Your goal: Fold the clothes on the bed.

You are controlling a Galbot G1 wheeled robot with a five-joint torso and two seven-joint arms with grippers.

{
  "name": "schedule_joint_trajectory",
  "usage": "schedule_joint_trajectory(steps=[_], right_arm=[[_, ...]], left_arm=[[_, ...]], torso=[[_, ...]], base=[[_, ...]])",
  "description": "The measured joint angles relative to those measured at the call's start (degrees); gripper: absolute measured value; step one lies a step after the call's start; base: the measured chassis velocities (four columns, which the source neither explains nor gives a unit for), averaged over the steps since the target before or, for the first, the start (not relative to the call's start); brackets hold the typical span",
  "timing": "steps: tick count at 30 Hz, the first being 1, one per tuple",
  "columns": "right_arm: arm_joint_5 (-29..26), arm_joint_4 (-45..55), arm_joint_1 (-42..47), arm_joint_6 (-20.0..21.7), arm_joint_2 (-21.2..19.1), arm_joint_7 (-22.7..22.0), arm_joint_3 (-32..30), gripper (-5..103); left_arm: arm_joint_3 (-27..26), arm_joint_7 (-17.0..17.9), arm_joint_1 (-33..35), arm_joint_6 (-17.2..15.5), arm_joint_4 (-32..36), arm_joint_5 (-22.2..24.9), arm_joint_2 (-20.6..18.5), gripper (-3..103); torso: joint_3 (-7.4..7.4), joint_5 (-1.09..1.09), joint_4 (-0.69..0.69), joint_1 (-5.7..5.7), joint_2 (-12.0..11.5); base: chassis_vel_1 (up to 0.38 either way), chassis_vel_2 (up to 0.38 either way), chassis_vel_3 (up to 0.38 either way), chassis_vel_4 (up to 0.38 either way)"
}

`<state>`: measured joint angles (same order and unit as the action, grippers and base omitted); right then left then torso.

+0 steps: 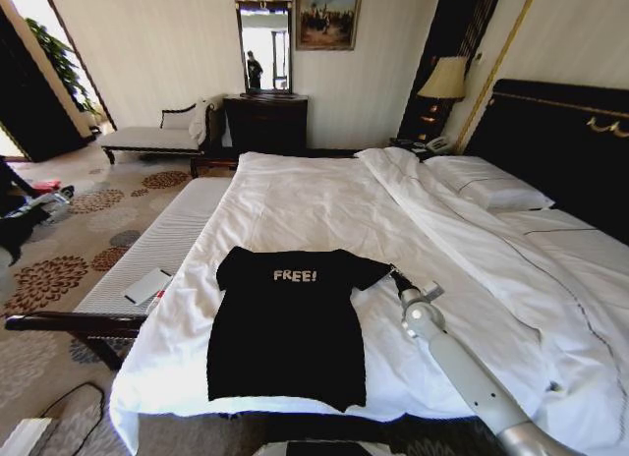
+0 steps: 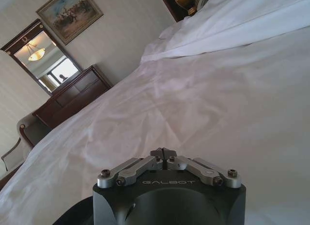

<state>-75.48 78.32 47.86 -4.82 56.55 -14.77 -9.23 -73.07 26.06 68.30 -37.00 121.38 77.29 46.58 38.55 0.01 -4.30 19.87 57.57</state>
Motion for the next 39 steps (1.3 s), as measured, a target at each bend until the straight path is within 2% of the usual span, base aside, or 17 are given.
schedule_joint_trajectory(steps=[7,8,9,13,14,16,19,22,25,28,29,30,31,34,35,36,39], right_arm=[[1.0,-0.6,-2.4,0.9,-0.6,-1.7,2.8,-3],[1.2,-0.3,-1.9,1.0,-0.8,-2.0,2.7,2],[1.2,-0.3,-1.9,1.0,-0.8,-2.0,2.7,2],[2.1,2.5,-0.4,1.0,-2.1,-4.4,-0.5,24],[2.1,2.5,-0.4,1.0,-2.1,-4.4,-0.5,24],[2.4,4.6,-0.4,0.8,-2.7,-5.9,-2.1,34],[1.0,7.8,-0.6,1.3,-3.7,-7.4,-2.8,39],[-0.2,12.8,-0.8,2.5,-4.9,-8.2,-1.5,56],[-0.1,15.1,-0.9,2.6,-4.9,-8.4,0.1,61],[1.0,16.5,-1.5,2.6,-4.0,-8.8,2.7,78],[1.7,16.5,-1.7,2.6,-3.7,-8.9,3.6,78],[2.4,16.3,-1.9,2.6,-3.4,-8.9,4.3,83],[2.4,16.3,-1.9,2.6,-3.4,-8.9,4.3,83],[3.3,15.7,-2.1,2.6,-2.8,-8.9,5.7,97],[3.5,15.5,-2.1,2.5,-2.7,-8.8,5.8,99],[3.5,15.5,-2.1,2.5,-2.7,-8.8,5.8,99],[3.7,15.1,-1.5,2.5,-2.5,-8.9,5.8,100]], left_arm=[[-0.6,0.0,1.0,0.0,1.2,0.1,0.1,100],[-0.7,0.0,1.2,0.0,1.2,0.2,0.1,100],[-0.7,0.0,1.2,0.0,1.2,0.2,0.1,100],[-1.4,-0.1,1.9,0.0,0.7,0.2,0.2,100],[-1.4,-0.1,1.9,0.0,0.7,0.2,0.2,100],[-1.1,0.0,2.0,0.0,0.2,-0.1,0.4,100],[-0.4,0.1,2.0,-0.2,0.0,-0.4,0.7,100],[1.6,0.7,2.0,-1.4,-0.4,-0.5,1.0,100],[4.6,1.6,2.7,-2.5,-1.0,-0.7,1.2,100],[13.4,1.9,2.8,-3.1,-3.4,-2.9,2.1,100],[16.1,2.0,2.0,-3.1,-4.6,-3.7,2.4,100],[19.1,1.9,0.7,-3.1,-6.2,-4.9,2.6,100],[19.1,1.9,0.7,-3.1,-6.2,-4.9,2.6,100],[28.1,0.8,-4.9,-2.9,-12.9,-8.1,3.7,100],[31.0,0.5,-7.2,-2.9,-15.7,-7.9,4.3,100],[31.0,0.5,-7.2,-2.9,-15.7,-7.9,4.3,100],[38.9,-0.7,-13.3,-3.2,-24.0,-5.5,6.8,100]], torso=[[0.0,-0.01,0.0,0.0,0.0],[0.0,-0.01,-0.02,0.0,0.0],[0.0,-0.01,-0.02,0.0,0.0],[0.0,-0.01,-0.02,0.0,0.0],[0.0,-0.01,-0.02,0.0,0.0],[0.0,-0.01,-0.01,0.0,0.0],[0.0,-0.03,-0.01,0.0,0.0],[-0.01,-0.01,-0.01,0.0,0.0],[-0.01,0.01,0.0,-0.01,0.0],[0.0,-0.02,0.02,0.0,0.0],[0.0,-0.02,0.01,0.0,0.0],[0.0,-0.01,0.01,0.0,0.0],[0.0,-0.01,0.01,0.0,0.0],[0.0,-0.01,-0.02,0.0,0.0],[0.0,0.0,-0.02,0.0,0.0],[0.0,0.0,-0.02,0.0,0.0],[0.0,-0.02,-0.02,0.0,0.0]], base=[[0.0,0.0,0.0,0.0],[0.0,0.0,0.0,0.0],[0.0,0.0,0.0,0.0],[0.0,0.0,0.0,0.0],[0.0,0.0,0.0,0.0],[0.0,0.0,0.0,0.0],[0.0,0.0,0.0,0.0],[0.0,0.0,0.0,0.0],[0.0,0.0,0.0,0.0],[0.0,0.0,0.0,0.0],[0.0,0.0,0.0,0.0],[0.0,0.0,0.0,0.0],[0.0,0.0,0.0,0.0],[0.0,0.0,0.0,0.0],[0.0,0.0,0.0,0.0],[0.0,0.0,0.0,0.0],[0.0,0.0,0.0,0.0]])
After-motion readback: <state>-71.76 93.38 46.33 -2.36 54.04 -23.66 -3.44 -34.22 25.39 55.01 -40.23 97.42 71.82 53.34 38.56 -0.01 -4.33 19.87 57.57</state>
